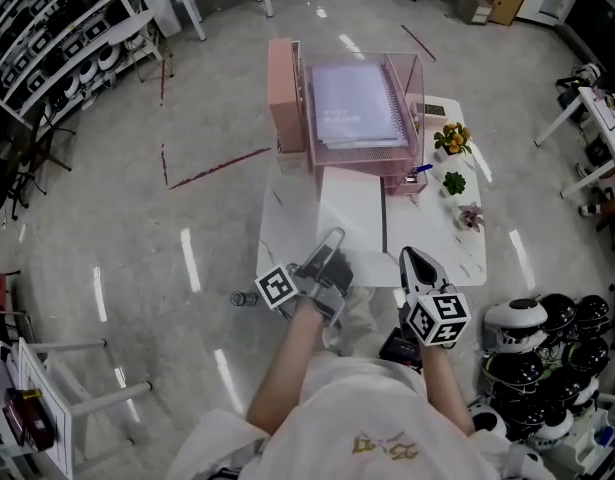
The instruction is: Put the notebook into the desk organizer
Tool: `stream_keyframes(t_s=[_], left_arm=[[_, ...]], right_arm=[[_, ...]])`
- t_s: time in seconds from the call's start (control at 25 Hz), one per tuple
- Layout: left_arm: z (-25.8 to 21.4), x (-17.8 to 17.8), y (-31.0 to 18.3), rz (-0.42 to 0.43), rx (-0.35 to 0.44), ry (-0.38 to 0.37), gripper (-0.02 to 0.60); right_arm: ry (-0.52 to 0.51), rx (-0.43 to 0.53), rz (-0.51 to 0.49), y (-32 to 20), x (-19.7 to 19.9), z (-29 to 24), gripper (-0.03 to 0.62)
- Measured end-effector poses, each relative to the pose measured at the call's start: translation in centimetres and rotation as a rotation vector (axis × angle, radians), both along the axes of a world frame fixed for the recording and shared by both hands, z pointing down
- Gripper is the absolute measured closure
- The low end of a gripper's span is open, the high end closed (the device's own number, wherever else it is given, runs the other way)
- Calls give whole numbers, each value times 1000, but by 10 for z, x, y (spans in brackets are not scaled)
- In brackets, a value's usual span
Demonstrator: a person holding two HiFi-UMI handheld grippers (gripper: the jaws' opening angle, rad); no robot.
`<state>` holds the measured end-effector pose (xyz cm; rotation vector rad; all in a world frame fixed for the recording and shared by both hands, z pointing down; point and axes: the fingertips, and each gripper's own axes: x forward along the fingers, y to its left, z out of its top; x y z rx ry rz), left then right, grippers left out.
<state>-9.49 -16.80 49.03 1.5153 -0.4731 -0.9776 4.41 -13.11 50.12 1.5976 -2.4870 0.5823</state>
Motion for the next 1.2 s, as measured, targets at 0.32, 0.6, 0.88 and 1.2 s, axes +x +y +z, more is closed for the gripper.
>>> stream_keyframes(t_s=[0.32, 0.6, 0.88, 1.2], left_arm=[[13, 1, -24, -26, -18, -3, 554], [33, 4, -36, -37, -64, -16, 554], [49, 6, -50, -57, -108, -32, 554], [62, 11, -66, -71, -136, -52, 554]], right_arm=[[6, -28, 17, -16, 14, 9, 585], [0, -39, 28, -30, 22, 15, 585], [-13, -30, 29, -48, 25, 15, 585], [-10, -60, 21, -65, 30, 26, 585]])
